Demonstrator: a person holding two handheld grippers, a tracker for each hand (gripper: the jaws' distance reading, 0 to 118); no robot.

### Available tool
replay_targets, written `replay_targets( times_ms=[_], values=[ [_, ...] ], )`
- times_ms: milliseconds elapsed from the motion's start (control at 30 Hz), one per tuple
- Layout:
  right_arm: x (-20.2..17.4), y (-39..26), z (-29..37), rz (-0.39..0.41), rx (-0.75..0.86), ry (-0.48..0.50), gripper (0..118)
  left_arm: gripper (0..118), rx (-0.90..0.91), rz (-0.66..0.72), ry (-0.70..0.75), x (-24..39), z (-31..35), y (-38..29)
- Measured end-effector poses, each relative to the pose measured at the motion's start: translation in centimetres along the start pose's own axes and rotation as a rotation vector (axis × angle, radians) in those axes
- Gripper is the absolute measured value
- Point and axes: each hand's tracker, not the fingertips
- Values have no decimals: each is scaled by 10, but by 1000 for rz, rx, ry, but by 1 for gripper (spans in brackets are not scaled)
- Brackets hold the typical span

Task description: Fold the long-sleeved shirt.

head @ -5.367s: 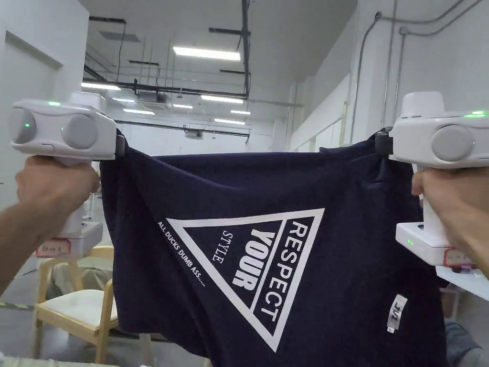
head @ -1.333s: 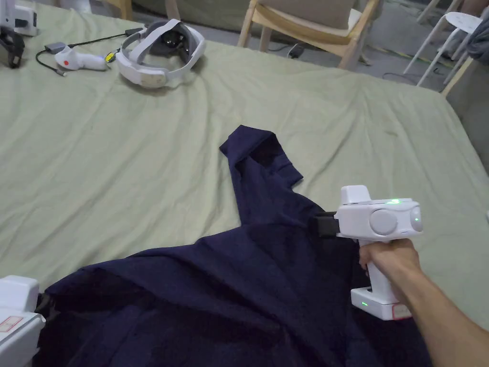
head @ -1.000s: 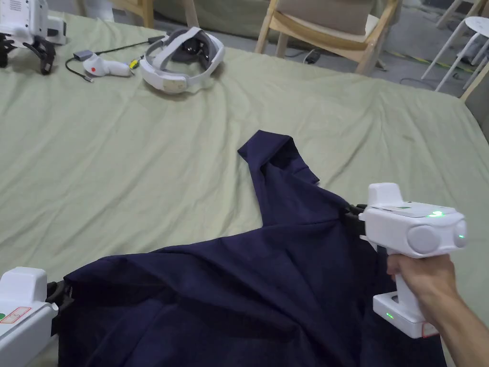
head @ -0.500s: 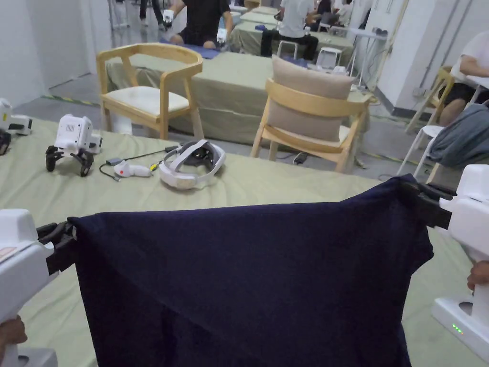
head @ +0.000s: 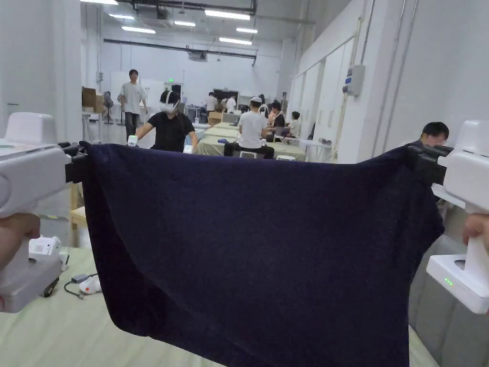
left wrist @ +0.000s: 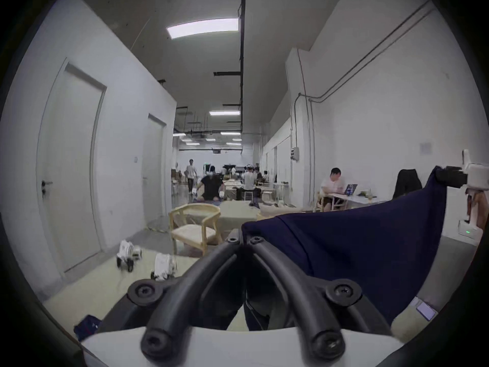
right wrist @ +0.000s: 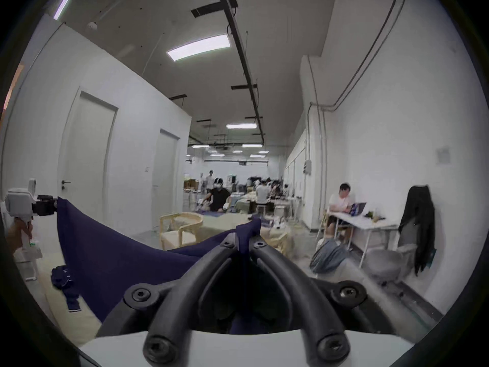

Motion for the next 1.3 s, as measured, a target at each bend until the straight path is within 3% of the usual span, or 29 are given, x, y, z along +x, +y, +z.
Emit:
replay_targets(
  times_ms=[133, 533, 733, 933, 1300],
  values=[
    [2, 41, -19, -6, 17, -56, 3, 3, 16, 53, 44, 16, -29, 52],
    [11, 127, -104, 27, 57, -140, 3, 3, 41, 14, 197, 44, -118, 157],
    [13, 147, -177, 10, 72, -160, 3, 3, 46, -30, 241, 44, -181, 177],
    [10, 146, -251, 9, 85, -166, 3, 3, 48, 24, 252, 29, -244, 192],
    [-2, 139, -314, 7, 145, -161, 3, 3, 103, -26, 296, 13, -303, 195]
  ],
)
